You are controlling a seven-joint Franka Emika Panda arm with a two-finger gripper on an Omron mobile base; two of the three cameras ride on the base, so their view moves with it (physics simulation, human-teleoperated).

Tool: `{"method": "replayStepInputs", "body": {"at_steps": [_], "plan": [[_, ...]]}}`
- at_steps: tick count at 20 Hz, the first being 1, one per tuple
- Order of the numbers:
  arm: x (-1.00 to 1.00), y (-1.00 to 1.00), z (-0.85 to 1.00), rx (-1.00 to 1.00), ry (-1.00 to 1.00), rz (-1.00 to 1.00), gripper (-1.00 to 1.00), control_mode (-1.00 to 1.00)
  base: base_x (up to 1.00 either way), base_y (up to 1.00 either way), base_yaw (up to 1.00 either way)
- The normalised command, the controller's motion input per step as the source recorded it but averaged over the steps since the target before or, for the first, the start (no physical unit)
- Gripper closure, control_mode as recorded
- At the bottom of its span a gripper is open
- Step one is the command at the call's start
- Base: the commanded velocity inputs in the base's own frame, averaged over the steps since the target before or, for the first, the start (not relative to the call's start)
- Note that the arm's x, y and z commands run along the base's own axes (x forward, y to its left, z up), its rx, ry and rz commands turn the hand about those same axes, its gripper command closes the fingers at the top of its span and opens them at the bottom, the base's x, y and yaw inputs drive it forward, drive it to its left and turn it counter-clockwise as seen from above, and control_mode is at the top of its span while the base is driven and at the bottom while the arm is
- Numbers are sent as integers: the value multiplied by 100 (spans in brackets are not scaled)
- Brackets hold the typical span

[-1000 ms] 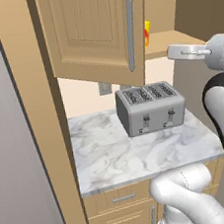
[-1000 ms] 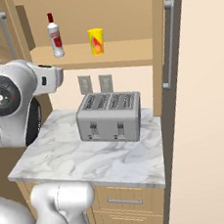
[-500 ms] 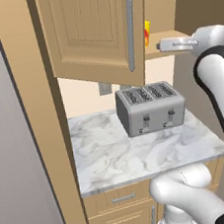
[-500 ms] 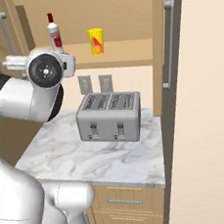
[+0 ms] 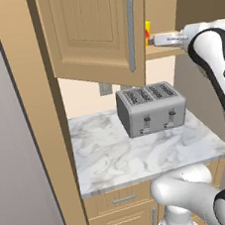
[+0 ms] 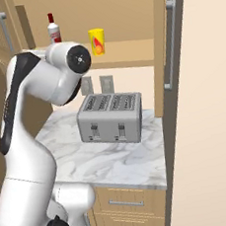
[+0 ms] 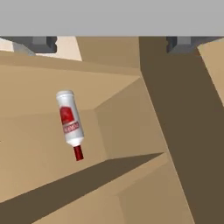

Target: Open the cabinet directly in front. Then move the liquor and the cup to the dining counter with the candle on it.

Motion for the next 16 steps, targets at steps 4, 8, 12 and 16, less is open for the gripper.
{"method": "replayStepInputs", "body": {"at_steps": [4, 8, 12, 16], "plan": [[48, 52, -20, 4, 2, 23, -100, -100, 0, 0, 0], [5, 99, -29, 0, 0, 26, -100, -100, 0, 0, 0], [0, 100, -32, 0, 0, 23, -100, -100, 0, 0, 0], [0, 100, -35, 0, 0, 20, -100, -100, 0, 0, 0]]}}
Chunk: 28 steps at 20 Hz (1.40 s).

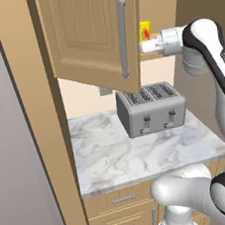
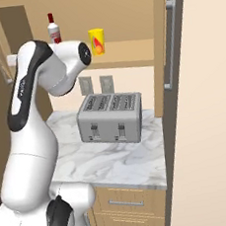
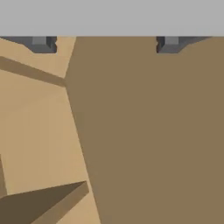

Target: Open the cabinet directly in front. Then move the liquor and the cup to the dining counter with the candle on it.

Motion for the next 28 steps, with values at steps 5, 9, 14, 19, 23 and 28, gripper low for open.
{"method": "replayStepInputs", "body": {"at_steps": [5, 9, 14, 19, 23, 28], "plan": [[0, 100, -39, 0, 0, 18, -100, -100, 0, 0, 0], [0, 100, -36, 2, 0, 13, -100, -100, 0, 0, 0], [-3, 100, -23, 4, -5, 5, -100, -100, 0, 0, 0], [2, 69, 0, 3, -8, -13, -100, -100, 0, 0, 0], [-13, -23, 9, 1, -8, -7, -100, -100, 0, 0, 0], [-39, -84, 25, 0, -12, -47, -100, -100, 0, 0, 0]]}}
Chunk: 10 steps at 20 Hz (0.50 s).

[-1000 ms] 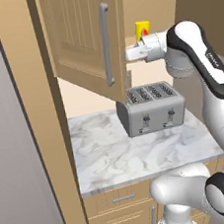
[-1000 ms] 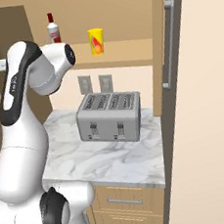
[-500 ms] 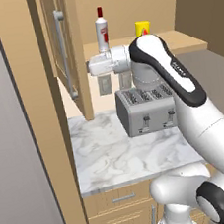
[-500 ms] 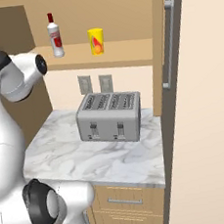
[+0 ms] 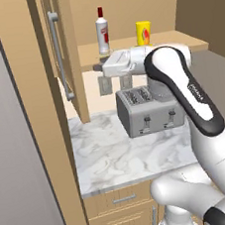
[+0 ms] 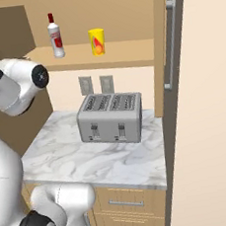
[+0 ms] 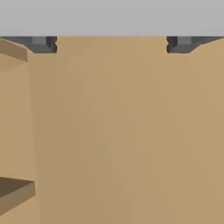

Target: Open the cabinet directly in front. Then move the liquor and the cup to the dining counter with the candle on it.

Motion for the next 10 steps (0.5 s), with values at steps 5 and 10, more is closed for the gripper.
{"method": "replayStepInputs", "body": {"at_steps": [5, 10], "plan": [[-22, -96, 7, 0, 0, -62, -100, -100, 0, 0, 0], [0, -99, 13, 0, 12, -63, -100, -100, 0, 0, 0]]}}
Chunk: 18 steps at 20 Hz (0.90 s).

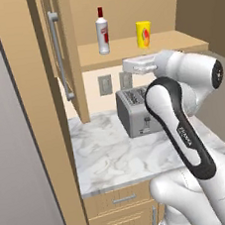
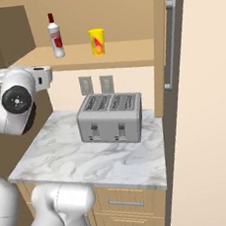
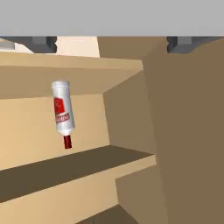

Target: Open the cabinet directly in front. Then move the liquor and the cup to the dining counter with the candle on it.

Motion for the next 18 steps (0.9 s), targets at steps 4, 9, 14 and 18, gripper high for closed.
{"method": "replayStepInputs", "body": {"at_steps": [4, 9, 14, 18], "plan": [[1, -100, 18, 0, 27, -50, -100, -100, 0, 0, 0], [0, -85, 18, 0, 25, -32, -100, -100, 0, 0, 0], [0, -63, 10, 0, 14, -12, -100, -100, 0, 0, 0], [2, -13, 0, 0, 4, 0, -100, -100, 0, 0, 0]]}}
